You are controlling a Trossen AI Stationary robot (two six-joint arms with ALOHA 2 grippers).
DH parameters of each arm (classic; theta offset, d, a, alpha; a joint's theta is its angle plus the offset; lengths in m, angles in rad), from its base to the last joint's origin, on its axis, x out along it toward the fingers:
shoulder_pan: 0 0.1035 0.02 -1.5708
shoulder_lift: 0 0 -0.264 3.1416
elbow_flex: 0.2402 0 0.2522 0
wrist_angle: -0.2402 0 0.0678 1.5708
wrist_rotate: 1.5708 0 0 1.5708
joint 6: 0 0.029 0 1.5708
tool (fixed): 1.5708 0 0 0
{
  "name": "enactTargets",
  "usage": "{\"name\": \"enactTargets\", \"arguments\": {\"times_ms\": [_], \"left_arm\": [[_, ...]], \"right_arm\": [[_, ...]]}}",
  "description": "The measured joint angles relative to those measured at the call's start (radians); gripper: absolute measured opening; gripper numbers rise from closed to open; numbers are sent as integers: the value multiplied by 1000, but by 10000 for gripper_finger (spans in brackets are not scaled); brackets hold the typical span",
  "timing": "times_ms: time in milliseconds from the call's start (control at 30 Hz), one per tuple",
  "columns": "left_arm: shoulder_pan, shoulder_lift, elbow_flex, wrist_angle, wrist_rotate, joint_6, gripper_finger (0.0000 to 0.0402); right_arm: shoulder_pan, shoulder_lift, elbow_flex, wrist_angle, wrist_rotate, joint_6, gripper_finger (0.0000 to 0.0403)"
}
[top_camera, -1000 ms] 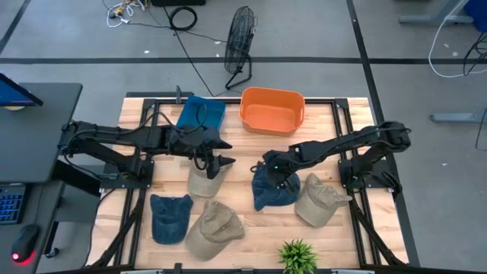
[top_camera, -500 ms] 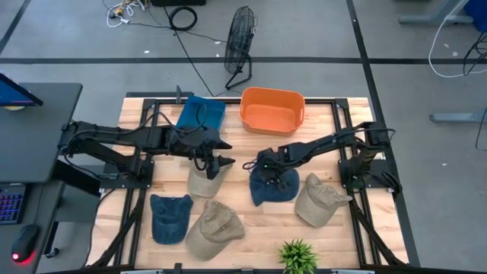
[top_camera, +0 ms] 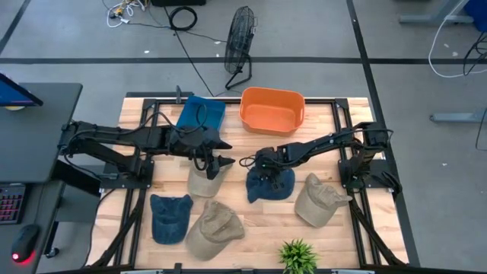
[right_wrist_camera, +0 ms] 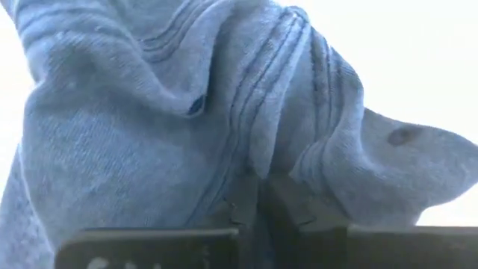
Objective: Pick & Place hat
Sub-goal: Put the right blue cap into the orange bin
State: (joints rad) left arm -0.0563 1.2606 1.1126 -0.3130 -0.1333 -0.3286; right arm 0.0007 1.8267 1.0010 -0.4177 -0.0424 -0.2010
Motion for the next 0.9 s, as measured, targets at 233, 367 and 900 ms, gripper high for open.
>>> {"name": "enactTargets", "arguments": {"times_ms": [233, 367, 900], "left_arm": [[0, 0, 0, 9, 0, 0, 264], [0, 0, 0, 23, 0, -4, 264], [0, 0, 0, 84, 0, -27, 264]], "right_arm": [[3, -140, 127, -247, -39, 284, 6], [0, -232, 226, -418, 12, 384, 5], [-310, -361, 506, -400, 623, -21, 4]]}}
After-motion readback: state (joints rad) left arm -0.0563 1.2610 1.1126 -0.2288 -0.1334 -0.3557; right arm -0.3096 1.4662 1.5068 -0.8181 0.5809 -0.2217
